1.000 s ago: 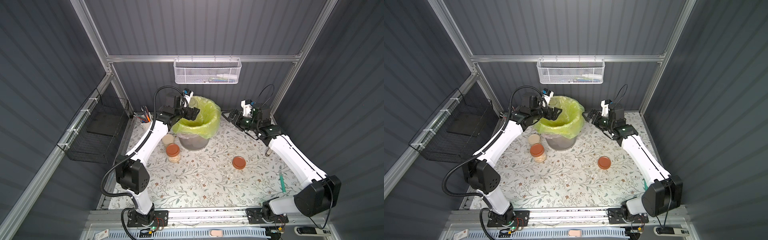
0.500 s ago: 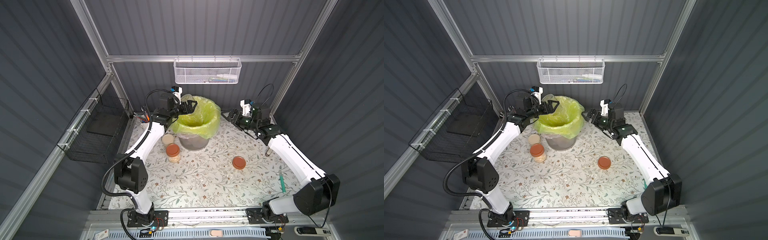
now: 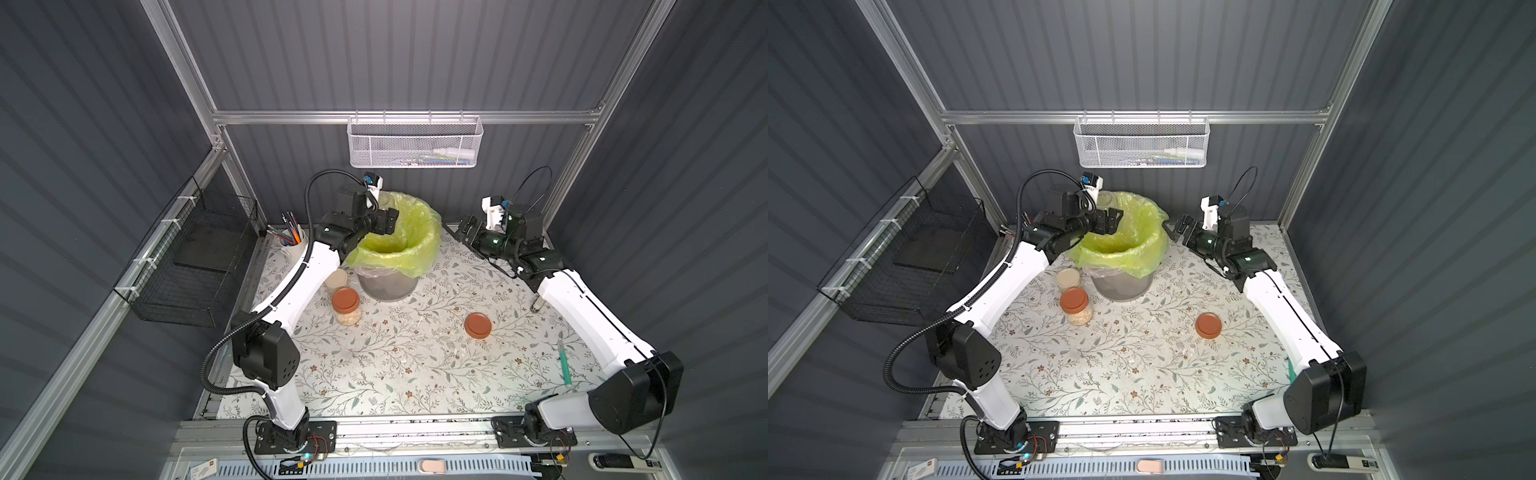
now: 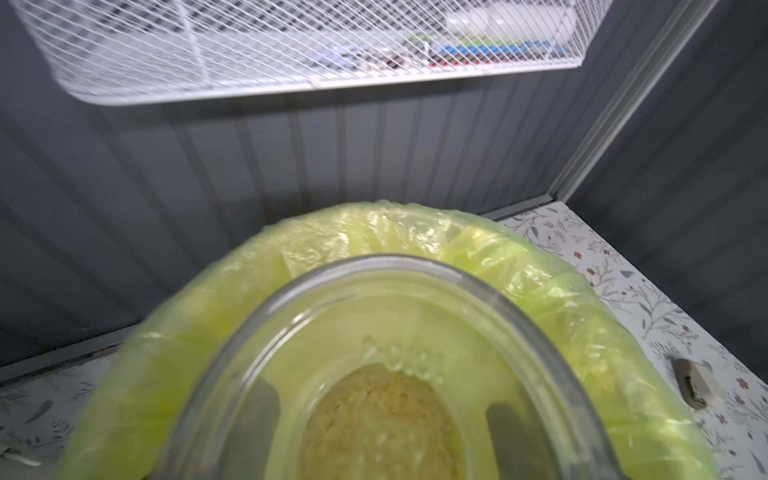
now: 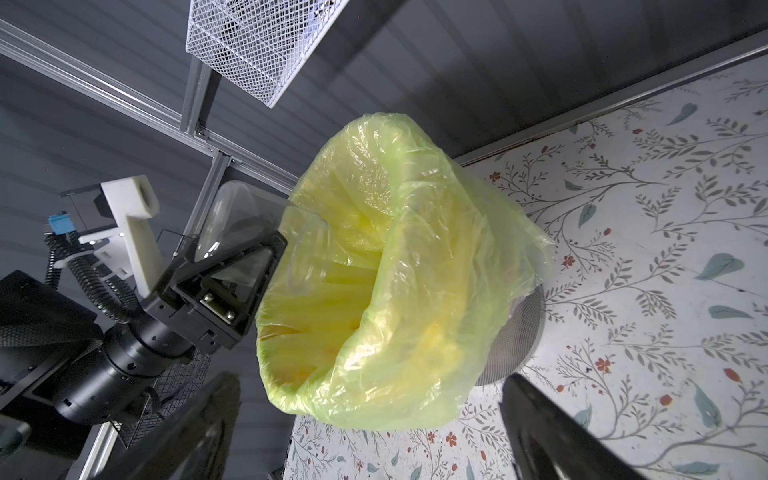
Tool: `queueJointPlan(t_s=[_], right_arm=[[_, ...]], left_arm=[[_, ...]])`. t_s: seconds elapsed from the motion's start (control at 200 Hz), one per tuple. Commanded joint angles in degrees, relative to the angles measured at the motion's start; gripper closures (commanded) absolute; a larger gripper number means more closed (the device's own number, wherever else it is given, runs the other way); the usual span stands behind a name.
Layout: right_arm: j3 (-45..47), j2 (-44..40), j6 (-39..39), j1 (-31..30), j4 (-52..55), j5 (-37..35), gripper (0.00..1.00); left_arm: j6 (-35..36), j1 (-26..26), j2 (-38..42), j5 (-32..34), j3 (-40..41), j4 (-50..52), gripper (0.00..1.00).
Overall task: Empty expired oatmeal from jars
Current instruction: Pour the expired oatmeal into the trash bin.
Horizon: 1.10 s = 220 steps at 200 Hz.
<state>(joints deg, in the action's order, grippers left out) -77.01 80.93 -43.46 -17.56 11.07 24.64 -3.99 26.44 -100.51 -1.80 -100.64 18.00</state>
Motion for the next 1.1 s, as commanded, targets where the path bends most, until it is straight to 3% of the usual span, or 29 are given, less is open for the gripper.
queueJointPlan(t_s=[0.0,0.08,0.18,0.22,0.26,0.295,0.355,0.39,0.455,0.5,0.555,0.645,0.735,0.855,0.955,1.096], right_arm=[[1.14,-1.43,0.52,-0.37,-1.21,-0.24,0.01],[0.78,-0.91,0.6,-0.37,-1.25,0.12,0.01],[0.29,-0.16,0.14,-0.46,-1.44,0.79,0.01],[0.28,-0.3,0.2,-0.53,-1.36,0.87,0.01],[0.56,-0.58,0.3,-0.54,-1.48,0.61,0.01],[0.89,-0.74,0.31,-0.54,-1.75,0.19,0.01],[0.52,-0.43,0.48,-0.54,-1.21,0.03,0.01],[0.29,-0.4,0.48,-0.54,-0.86,0.48,0.01],[0.9,-1.04,0.47,-0.54,-1.04,0.55,0.01],[1.44,-1.59,0.61,-0.52,-1.13,-0.01,0.01],[1.65,-1.69,0.91,-0.54,-1.2,-0.25,0.01],[1.31,-0.64,0.37,-0.54,-1.71,0.23,0.01],[0.76,-0.13,-0.13,-0.95,-2.06,0.88,0.01],[0.7,-0.48,0.17,-1.16,-2.35,0.57,0.01],[1.39,-0.78,-0.57,-1.15,-4.61,1.77,0.01],[0.83,-0.07,-3.06,-1.11,-5.29,1.9,0.01]], left_arm=[[1.33,-1.02,3.54,1.31,1.29,-3.69,0.6],[1.2,-1.63,4.18,-1.5,1.96,-3.97,0.59],[2.83,-2.55,3.24,1.27,0.98,-1.74,0.59],[-0.19,-4.46,3.3,1.78,1.68,-2.28,0.59],[-4.09,-5.42,2.99,-3.13,2.79,-5.01,0.58],[-2.85,-3.74,1.61,-7.11,0.69,-3.83,0.58],[5.26,1.36,-0.64,-0.05,-3.53,1.86,0.6],[5.3,1.4,-0.82,3.64,-2.68,0.37,0.6],[-1.03,-5.09,-0.18,-7.27,-1.06,-0.74,0.6],[-7.63,-9.07,0.48,-7.38,2.05,-4.57,0.61],[-6.1,-7.93,0.4,-12.04,0.91,-2.24,0.61],[1.59,-0.46,1.43,-3.81,-0.25,-0.83,0.55],[-4.17,-2.59,2.1,-4.22,0.81,-4.62,0.57],[-2.55,-2.13,-1.52,-0.39,-2.84,0.47,0.61],[-5.39,-2.09,0.24,-2.05,-0.27,-3.68,0.56],[-14.23,-1.78,1.63,0.95,-1.11,-5.67,0.53]])
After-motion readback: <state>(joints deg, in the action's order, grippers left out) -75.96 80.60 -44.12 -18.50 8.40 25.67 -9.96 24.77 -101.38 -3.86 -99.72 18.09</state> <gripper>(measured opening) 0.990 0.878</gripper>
